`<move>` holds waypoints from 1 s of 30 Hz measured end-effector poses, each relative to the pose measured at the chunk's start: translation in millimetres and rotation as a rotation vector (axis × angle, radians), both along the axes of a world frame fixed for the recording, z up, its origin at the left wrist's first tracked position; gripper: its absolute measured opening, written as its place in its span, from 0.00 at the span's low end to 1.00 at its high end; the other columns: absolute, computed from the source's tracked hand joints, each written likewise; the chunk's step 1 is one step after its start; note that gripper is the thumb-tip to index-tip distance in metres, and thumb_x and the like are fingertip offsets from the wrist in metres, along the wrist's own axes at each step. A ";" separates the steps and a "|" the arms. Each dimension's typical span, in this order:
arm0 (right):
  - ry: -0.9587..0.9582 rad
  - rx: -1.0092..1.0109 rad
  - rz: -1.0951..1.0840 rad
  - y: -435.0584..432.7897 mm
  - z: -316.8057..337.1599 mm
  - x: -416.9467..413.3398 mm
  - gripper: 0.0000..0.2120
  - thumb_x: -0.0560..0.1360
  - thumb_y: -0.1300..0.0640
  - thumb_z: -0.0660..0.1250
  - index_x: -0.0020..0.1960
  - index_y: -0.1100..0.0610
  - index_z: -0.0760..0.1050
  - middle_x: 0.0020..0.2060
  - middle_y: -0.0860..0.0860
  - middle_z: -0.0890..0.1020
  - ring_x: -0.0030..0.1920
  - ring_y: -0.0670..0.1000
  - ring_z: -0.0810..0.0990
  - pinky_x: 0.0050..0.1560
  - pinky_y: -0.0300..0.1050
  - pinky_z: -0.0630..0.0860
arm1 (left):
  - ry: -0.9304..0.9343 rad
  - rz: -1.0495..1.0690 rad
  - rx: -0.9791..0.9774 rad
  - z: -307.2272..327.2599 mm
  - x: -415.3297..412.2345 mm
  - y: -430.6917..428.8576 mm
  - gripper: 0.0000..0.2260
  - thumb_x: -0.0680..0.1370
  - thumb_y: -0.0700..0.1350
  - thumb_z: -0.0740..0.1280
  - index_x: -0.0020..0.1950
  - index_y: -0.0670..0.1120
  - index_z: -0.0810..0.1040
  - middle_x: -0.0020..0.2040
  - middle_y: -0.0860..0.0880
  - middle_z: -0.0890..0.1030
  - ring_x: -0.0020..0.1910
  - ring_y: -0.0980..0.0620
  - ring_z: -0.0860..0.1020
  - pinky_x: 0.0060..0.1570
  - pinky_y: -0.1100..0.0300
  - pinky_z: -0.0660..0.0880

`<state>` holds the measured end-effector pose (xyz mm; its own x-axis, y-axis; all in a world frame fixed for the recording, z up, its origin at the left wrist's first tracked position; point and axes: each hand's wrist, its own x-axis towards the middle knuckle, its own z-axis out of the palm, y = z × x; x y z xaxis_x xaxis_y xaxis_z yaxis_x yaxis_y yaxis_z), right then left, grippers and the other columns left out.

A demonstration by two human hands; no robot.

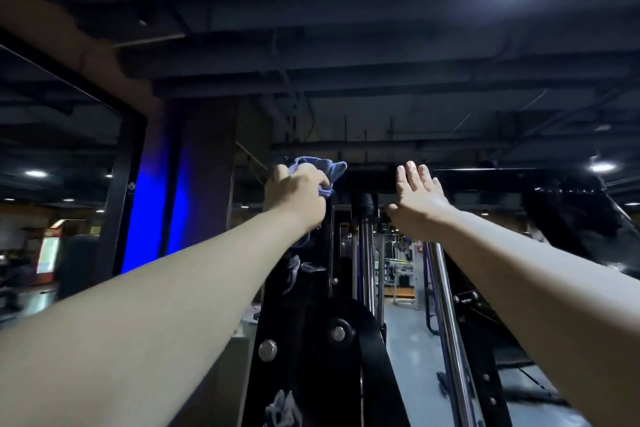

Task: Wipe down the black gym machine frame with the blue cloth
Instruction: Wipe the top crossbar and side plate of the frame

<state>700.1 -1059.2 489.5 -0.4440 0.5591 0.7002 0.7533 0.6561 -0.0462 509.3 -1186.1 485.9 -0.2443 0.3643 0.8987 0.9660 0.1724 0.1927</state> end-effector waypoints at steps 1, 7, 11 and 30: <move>0.028 -0.016 0.000 -4.2 2.1 -4.8 0.36 0.84 0.49 0.53 0.83 0.59 0.38 0.82 0.55 0.37 0.81 0.58 0.35 0.80 0.54 0.39 | 0.083 -0.045 -0.030 -1.6 6.7 5.6 0.15 0.75 0.45 0.63 0.56 0.62 0.80 0.63 0.56 0.77 0.60 0.43 0.69 0.57 0.56 0.68; 0.042 0.040 0.041 -11.4 -0.2 -36.0 0.33 0.83 0.50 0.50 0.83 0.54 0.39 0.82 0.51 0.38 0.81 0.57 0.34 0.79 0.55 0.37 | 0.458 -0.166 -0.173 -1.4 -3.6 -2.3 0.19 0.75 0.39 0.65 0.63 0.56 0.81 0.69 0.61 0.73 0.63 0.45 0.67 0.66 0.51 0.66; 0.052 0.020 0.038 -11.9 -1.3 -36.4 0.34 0.83 0.48 0.49 0.83 0.51 0.35 0.82 0.50 0.35 0.80 0.54 0.30 0.79 0.54 0.33 | 0.257 -0.143 -0.010 6.2 -45.0 -15.1 0.22 0.72 0.34 0.63 0.58 0.57 0.81 0.65 0.61 0.76 0.62 0.46 0.69 0.63 0.52 0.70; 0.093 0.072 -0.069 -24.9 -11.2 -55.0 0.32 0.85 0.47 0.45 0.82 0.53 0.33 0.82 0.52 0.36 0.80 0.54 0.31 0.80 0.54 0.34 | 0.200 -0.216 -0.089 18.9 -44.6 -10.3 0.26 0.71 0.47 0.60 0.70 0.57 0.73 0.77 0.55 0.68 0.76 0.50 0.61 0.75 0.51 0.61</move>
